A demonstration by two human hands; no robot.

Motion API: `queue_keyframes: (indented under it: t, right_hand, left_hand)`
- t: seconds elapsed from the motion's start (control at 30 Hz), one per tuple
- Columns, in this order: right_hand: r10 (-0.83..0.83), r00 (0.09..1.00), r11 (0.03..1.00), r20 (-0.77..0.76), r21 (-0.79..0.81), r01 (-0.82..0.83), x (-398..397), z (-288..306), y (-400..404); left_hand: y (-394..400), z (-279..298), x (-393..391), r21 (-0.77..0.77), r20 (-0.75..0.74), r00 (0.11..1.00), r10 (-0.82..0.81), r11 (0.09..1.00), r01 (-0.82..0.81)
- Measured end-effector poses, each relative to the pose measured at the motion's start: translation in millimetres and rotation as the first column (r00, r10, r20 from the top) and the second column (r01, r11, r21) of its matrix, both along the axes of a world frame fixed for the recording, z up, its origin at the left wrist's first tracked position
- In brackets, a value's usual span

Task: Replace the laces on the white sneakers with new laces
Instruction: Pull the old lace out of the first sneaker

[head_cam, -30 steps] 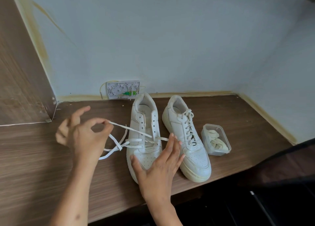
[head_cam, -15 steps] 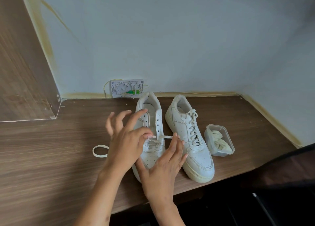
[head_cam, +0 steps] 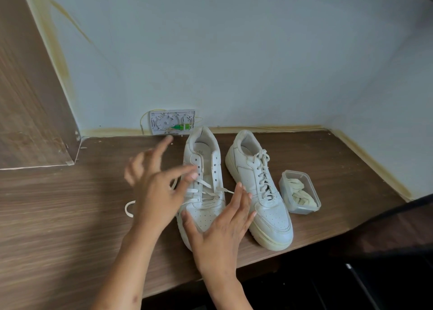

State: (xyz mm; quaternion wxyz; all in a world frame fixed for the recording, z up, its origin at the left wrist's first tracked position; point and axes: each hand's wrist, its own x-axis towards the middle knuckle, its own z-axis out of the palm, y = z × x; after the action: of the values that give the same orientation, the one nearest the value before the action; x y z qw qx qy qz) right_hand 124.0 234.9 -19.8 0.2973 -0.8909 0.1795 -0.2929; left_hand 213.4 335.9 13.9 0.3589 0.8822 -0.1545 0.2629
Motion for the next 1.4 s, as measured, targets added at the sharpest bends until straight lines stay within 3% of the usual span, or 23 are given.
queue_keyframes:
  t: [0.1, 0.23, 0.43, 0.53, 0.63, 0.7, 0.83, 0.9, 1.03, 1.4]
  right_hand:
    - [0.014, 1.000, 1.000, -0.002, 0.016, -0.014, 0.4, 0.1, -0.5]
    - [0.028, 1.000, 0.999, -0.010, 0.035, -0.027, -0.4, 0.2, 0.3]
    - [0.031, 0.999, 0.998, -0.017, 0.062, -0.030, -1.7, 3.5, 0.5]
    - [0.032, 0.999, 0.996, -0.008, 0.078, -0.031, -1.4, 4.3, 0.9]
    - [0.030, 0.999, 0.996, -0.037, 0.081, -0.027, -2.2, 4.8, 0.5]
    - [0.066, 0.996, 0.994, -0.058, 0.095, -0.060, -4.0, 8.9, -0.8]
    - [0.199, 0.980, 0.960, -0.027, 0.205, -0.189, -2.6, 22.8, -9.9]
    - [0.201, 0.979, 0.975, -0.043, 0.109, -0.195, 2.5, 25.2, -18.6]
    - [0.194, 0.974, 0.979, -0.115, -0.042, -0.200, 11.9, 23.2, -27.2]
    - [0.192, 0.981, 0.981, -0.039, -0.001, -0.192, 20.6, 23.6, -30.6]
  left_hand:
    - [-10.8, -5.4, -4.3, 0.187, 0.000, 0.992, -0.129, 0.974, 0.127]
    - [-17.4, -5.0, -9.6, 0.220, 0.016, 0.993, -0.116, 0.969, 0.110]
    - [-7.2, 0.3, -2.6, 0.002, 0.139, 0.979, 0.150, 0.988, -0.151]
    - [10.5, 0.9, 2.2, -0.154, 0.036, 0.951, 0.307, 0.942, -0.298]
    - [23.5, -0.5, 5.1, -0.133, -0.137, 0.929, 0.344, 0.923, -0.362]
    - [26.6, -2.0, 8.5, -0.121, -0.213, 0.946, 0.244, 0.954, -0.274]
    - [26.9, 4.1, 6.4, -0.088, -0.271, 0.952, -0.140, 0.989, 0.120]
    - [22.9, 4.5, 2.0, -0.016, -0.315, 0.915, -0.250, 0.966, 0.259]
    - [18.3, -4.8, 0.1, 0.186, -0.348, 0.901, -0.258, 0.923, 0.337]
    - [18.4, -6.5, 1.2, 0.211, -0.364, 0.905, -0.219, 0.927, 0.310]
